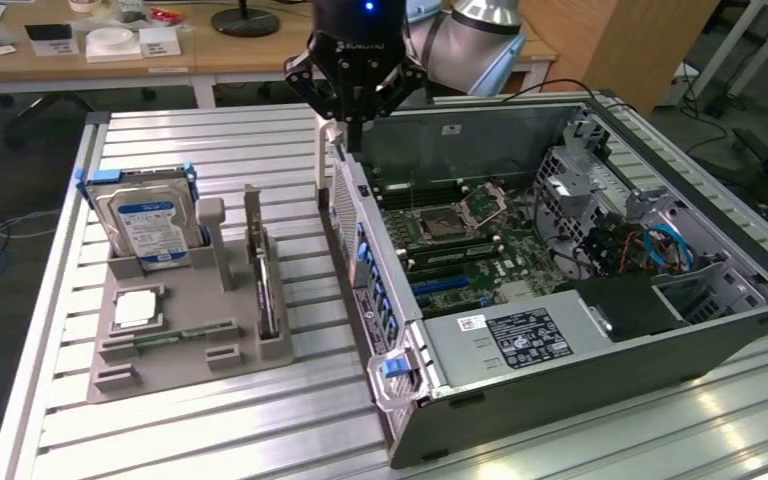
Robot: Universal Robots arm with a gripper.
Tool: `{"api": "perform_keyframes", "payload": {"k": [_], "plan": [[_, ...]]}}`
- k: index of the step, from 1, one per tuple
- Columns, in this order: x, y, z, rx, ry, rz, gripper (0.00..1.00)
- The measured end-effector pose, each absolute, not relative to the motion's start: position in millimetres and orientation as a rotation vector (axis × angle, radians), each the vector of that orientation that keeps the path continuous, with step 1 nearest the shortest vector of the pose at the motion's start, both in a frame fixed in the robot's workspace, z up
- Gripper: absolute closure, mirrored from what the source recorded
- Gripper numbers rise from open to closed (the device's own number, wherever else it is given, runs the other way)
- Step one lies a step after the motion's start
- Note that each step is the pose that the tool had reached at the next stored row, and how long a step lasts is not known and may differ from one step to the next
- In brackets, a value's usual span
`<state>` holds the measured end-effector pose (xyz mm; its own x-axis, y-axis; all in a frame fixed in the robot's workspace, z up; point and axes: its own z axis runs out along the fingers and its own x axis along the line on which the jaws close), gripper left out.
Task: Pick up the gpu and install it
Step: 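Reach for the gpu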
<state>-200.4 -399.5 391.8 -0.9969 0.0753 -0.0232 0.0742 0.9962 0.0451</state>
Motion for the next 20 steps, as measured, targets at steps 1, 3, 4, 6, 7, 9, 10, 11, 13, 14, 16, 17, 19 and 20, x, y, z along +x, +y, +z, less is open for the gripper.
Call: {"api": "perform_keyframes", "payload": {"k": [1, 3, 4, 6, 7, 9, 10, 11, 13, 14, 16, 17, 19, 20], "plan": [[-201.3, -399.5, 391.8, 0.117, 3.114, 0.069, 0.89], [-203.5, -399.5, 391.7, 0.117, 3.114, 0.069, 0.89], [-204.6, -399.5, 391.7, 0.117, 3.114, 0.069, 0.89], [-206.9, -399.6, 391.7, 0.117, 3.114, 0.069, 0.89], [-207.9, -399.6, 391.6, 0.117, 3.114, 0.069, 0.89], [-210.0, -399.6, 391.6, 0.117, 3.114, 0.069, 0.89], [-211.0, -399.6, 391.6, 0.117, 3.114, 0.069, 0.89], [-212.0, -399.6, 391.6, 0.117, 3.114, 0.069, 0.89], [-214.1, -399.6, 391.5, 0.117, 3.114, 0.069, 0.89], [-215.2, -399.6, 391.5, 0.117, 3.114, 0.069, 0.89], [-217.4, -399.6, 391.5, 0.117, 3.114, 0.069, 0.89], [-218.5, -399.6, 391.4, 0.117, 3.114, 0.069, 0.89], [-220.7, -399.7, 391.4, 0.117, 3.114, 0.069, 0.89], [-221.6, -399.7, 391.4, 0.116, 3.114, 0.069, 0.89]]}}
